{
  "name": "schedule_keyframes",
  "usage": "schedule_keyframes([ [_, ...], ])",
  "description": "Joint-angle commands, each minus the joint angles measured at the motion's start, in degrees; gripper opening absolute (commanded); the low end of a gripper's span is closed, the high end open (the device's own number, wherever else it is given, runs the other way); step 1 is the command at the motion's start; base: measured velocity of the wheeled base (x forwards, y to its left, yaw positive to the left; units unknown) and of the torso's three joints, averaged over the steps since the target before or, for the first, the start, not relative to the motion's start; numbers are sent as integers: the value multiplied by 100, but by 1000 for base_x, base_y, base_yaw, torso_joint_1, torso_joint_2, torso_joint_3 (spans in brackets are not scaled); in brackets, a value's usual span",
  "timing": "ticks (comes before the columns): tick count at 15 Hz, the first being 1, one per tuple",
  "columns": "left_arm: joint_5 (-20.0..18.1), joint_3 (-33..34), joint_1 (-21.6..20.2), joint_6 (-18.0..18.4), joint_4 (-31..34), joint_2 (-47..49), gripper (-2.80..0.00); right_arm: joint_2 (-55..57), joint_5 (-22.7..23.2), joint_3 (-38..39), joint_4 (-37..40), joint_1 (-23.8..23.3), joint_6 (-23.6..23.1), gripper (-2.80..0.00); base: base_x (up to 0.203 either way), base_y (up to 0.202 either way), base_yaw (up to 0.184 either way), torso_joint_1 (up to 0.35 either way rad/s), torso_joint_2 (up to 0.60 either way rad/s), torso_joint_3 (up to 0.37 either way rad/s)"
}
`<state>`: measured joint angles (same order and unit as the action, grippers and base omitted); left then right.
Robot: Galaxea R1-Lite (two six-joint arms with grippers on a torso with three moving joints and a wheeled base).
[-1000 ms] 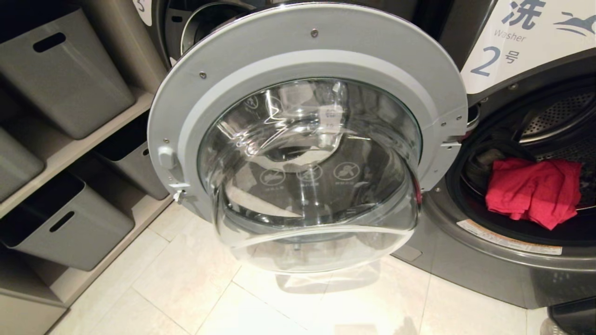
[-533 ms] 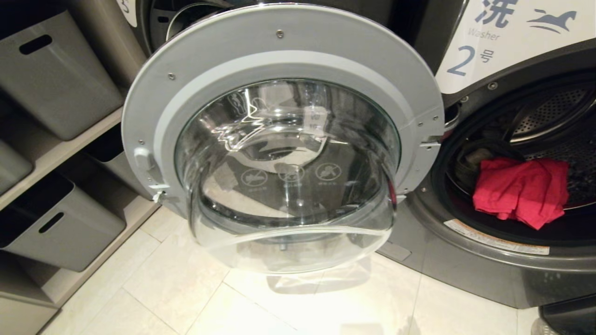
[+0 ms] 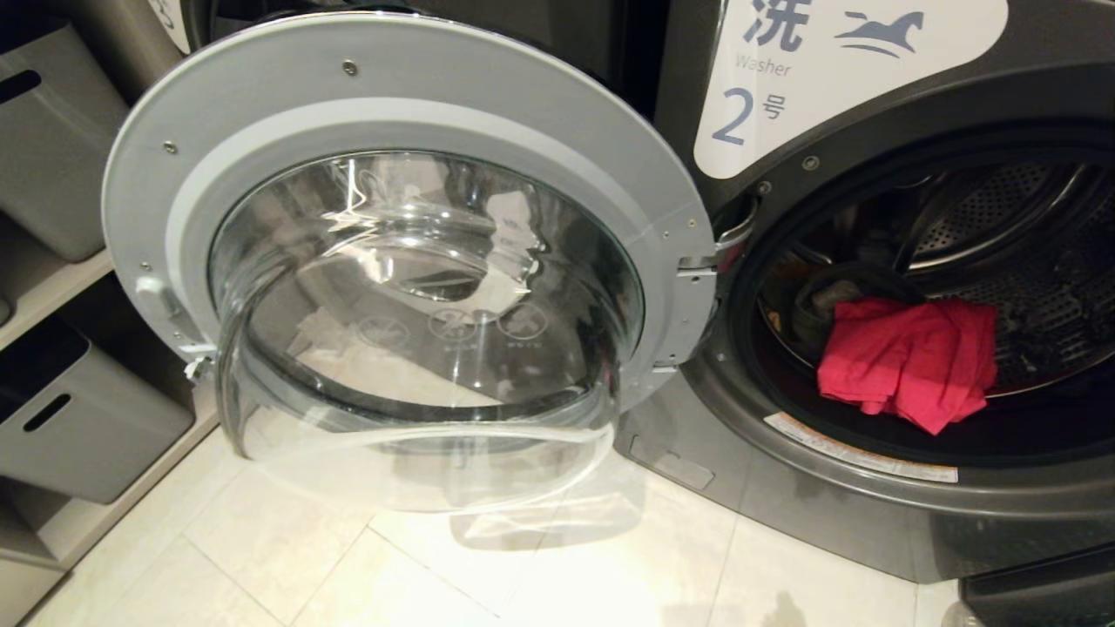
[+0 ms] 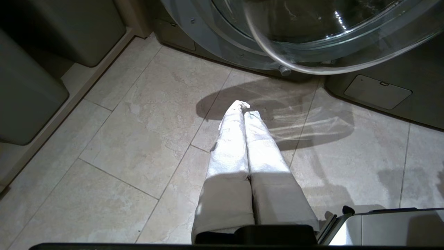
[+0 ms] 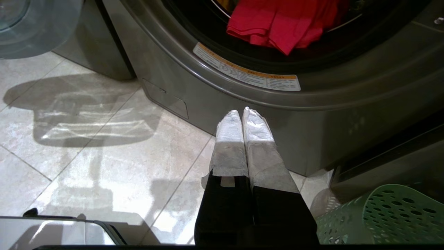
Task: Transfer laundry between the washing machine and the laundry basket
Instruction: Pick a cloth and place it into the basket
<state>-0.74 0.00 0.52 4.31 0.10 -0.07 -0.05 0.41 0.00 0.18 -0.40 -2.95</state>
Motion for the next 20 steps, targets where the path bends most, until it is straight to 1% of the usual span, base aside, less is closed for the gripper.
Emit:
schedule_keyframes([
  [1, -1, 0, 0, -10, -1, -1, -280, 5, 11, 0, -1, 5, -4, -280, 0, -157, 3, -1, 6, 6],
  [3, -5, 0, 0, -18, -1, -1, -280, 5, 18, 0, -1, 4, -11, -280, 0, -52, -1, 1, 3, -1],
  [6, -5, 0, 0, -18, -1, -1, -280, 5, 46, -9, 7, 5, -258, -280, 0, 0, 0, 0, 0, 0],
  [8, 2, 0, 0, -18, -1, -4, -280, 7, -85, -106, 16, -1, -289, -280, 0, 0, 0, 0, 0, 0],
  [9, 4, 0, 0, -18, 8, -1, -280, 79, -111, -377, 119, -2, -348, -280, 0, 0, 0, 0, 0, 0],
  [10, 4, 0, 0, -18, 7, -1, -280, 314, -166, -862, 348, -3, -385, -280, 0, 0, 0, 0, 0, 0],
  [11, -5, 0, 0, -14, -1, -1, -280, 738, -256, -1396, 615, -13, -397, -280, 0, 0, 0, 0, 0, 0],
  [13, -5, 0, 0, -10, -1, -1, -280, 1976, -367, -2105, 939, -22, -412, -280, 0, 0, 0, 0, 0, 0],
  [15, -5, 0, 0, -18, -1, -1, -280, 3330, -316, -2413, 1006, -14, -431, -280, 0, 0, 0, 0, 0, 0],
  [17, -14, 0, 0, -10, 8, -1, -280, 4460, -127, -2351, 646, -4, -463, -280, 0, 0, 0, 0, 0, 0],
  [20, -14, 0, 0, -18, -1, -1, -280, 6185, 10, -2211, -548, 58, -428, -280, 0, 0, 0, 0, 0, 0],
])
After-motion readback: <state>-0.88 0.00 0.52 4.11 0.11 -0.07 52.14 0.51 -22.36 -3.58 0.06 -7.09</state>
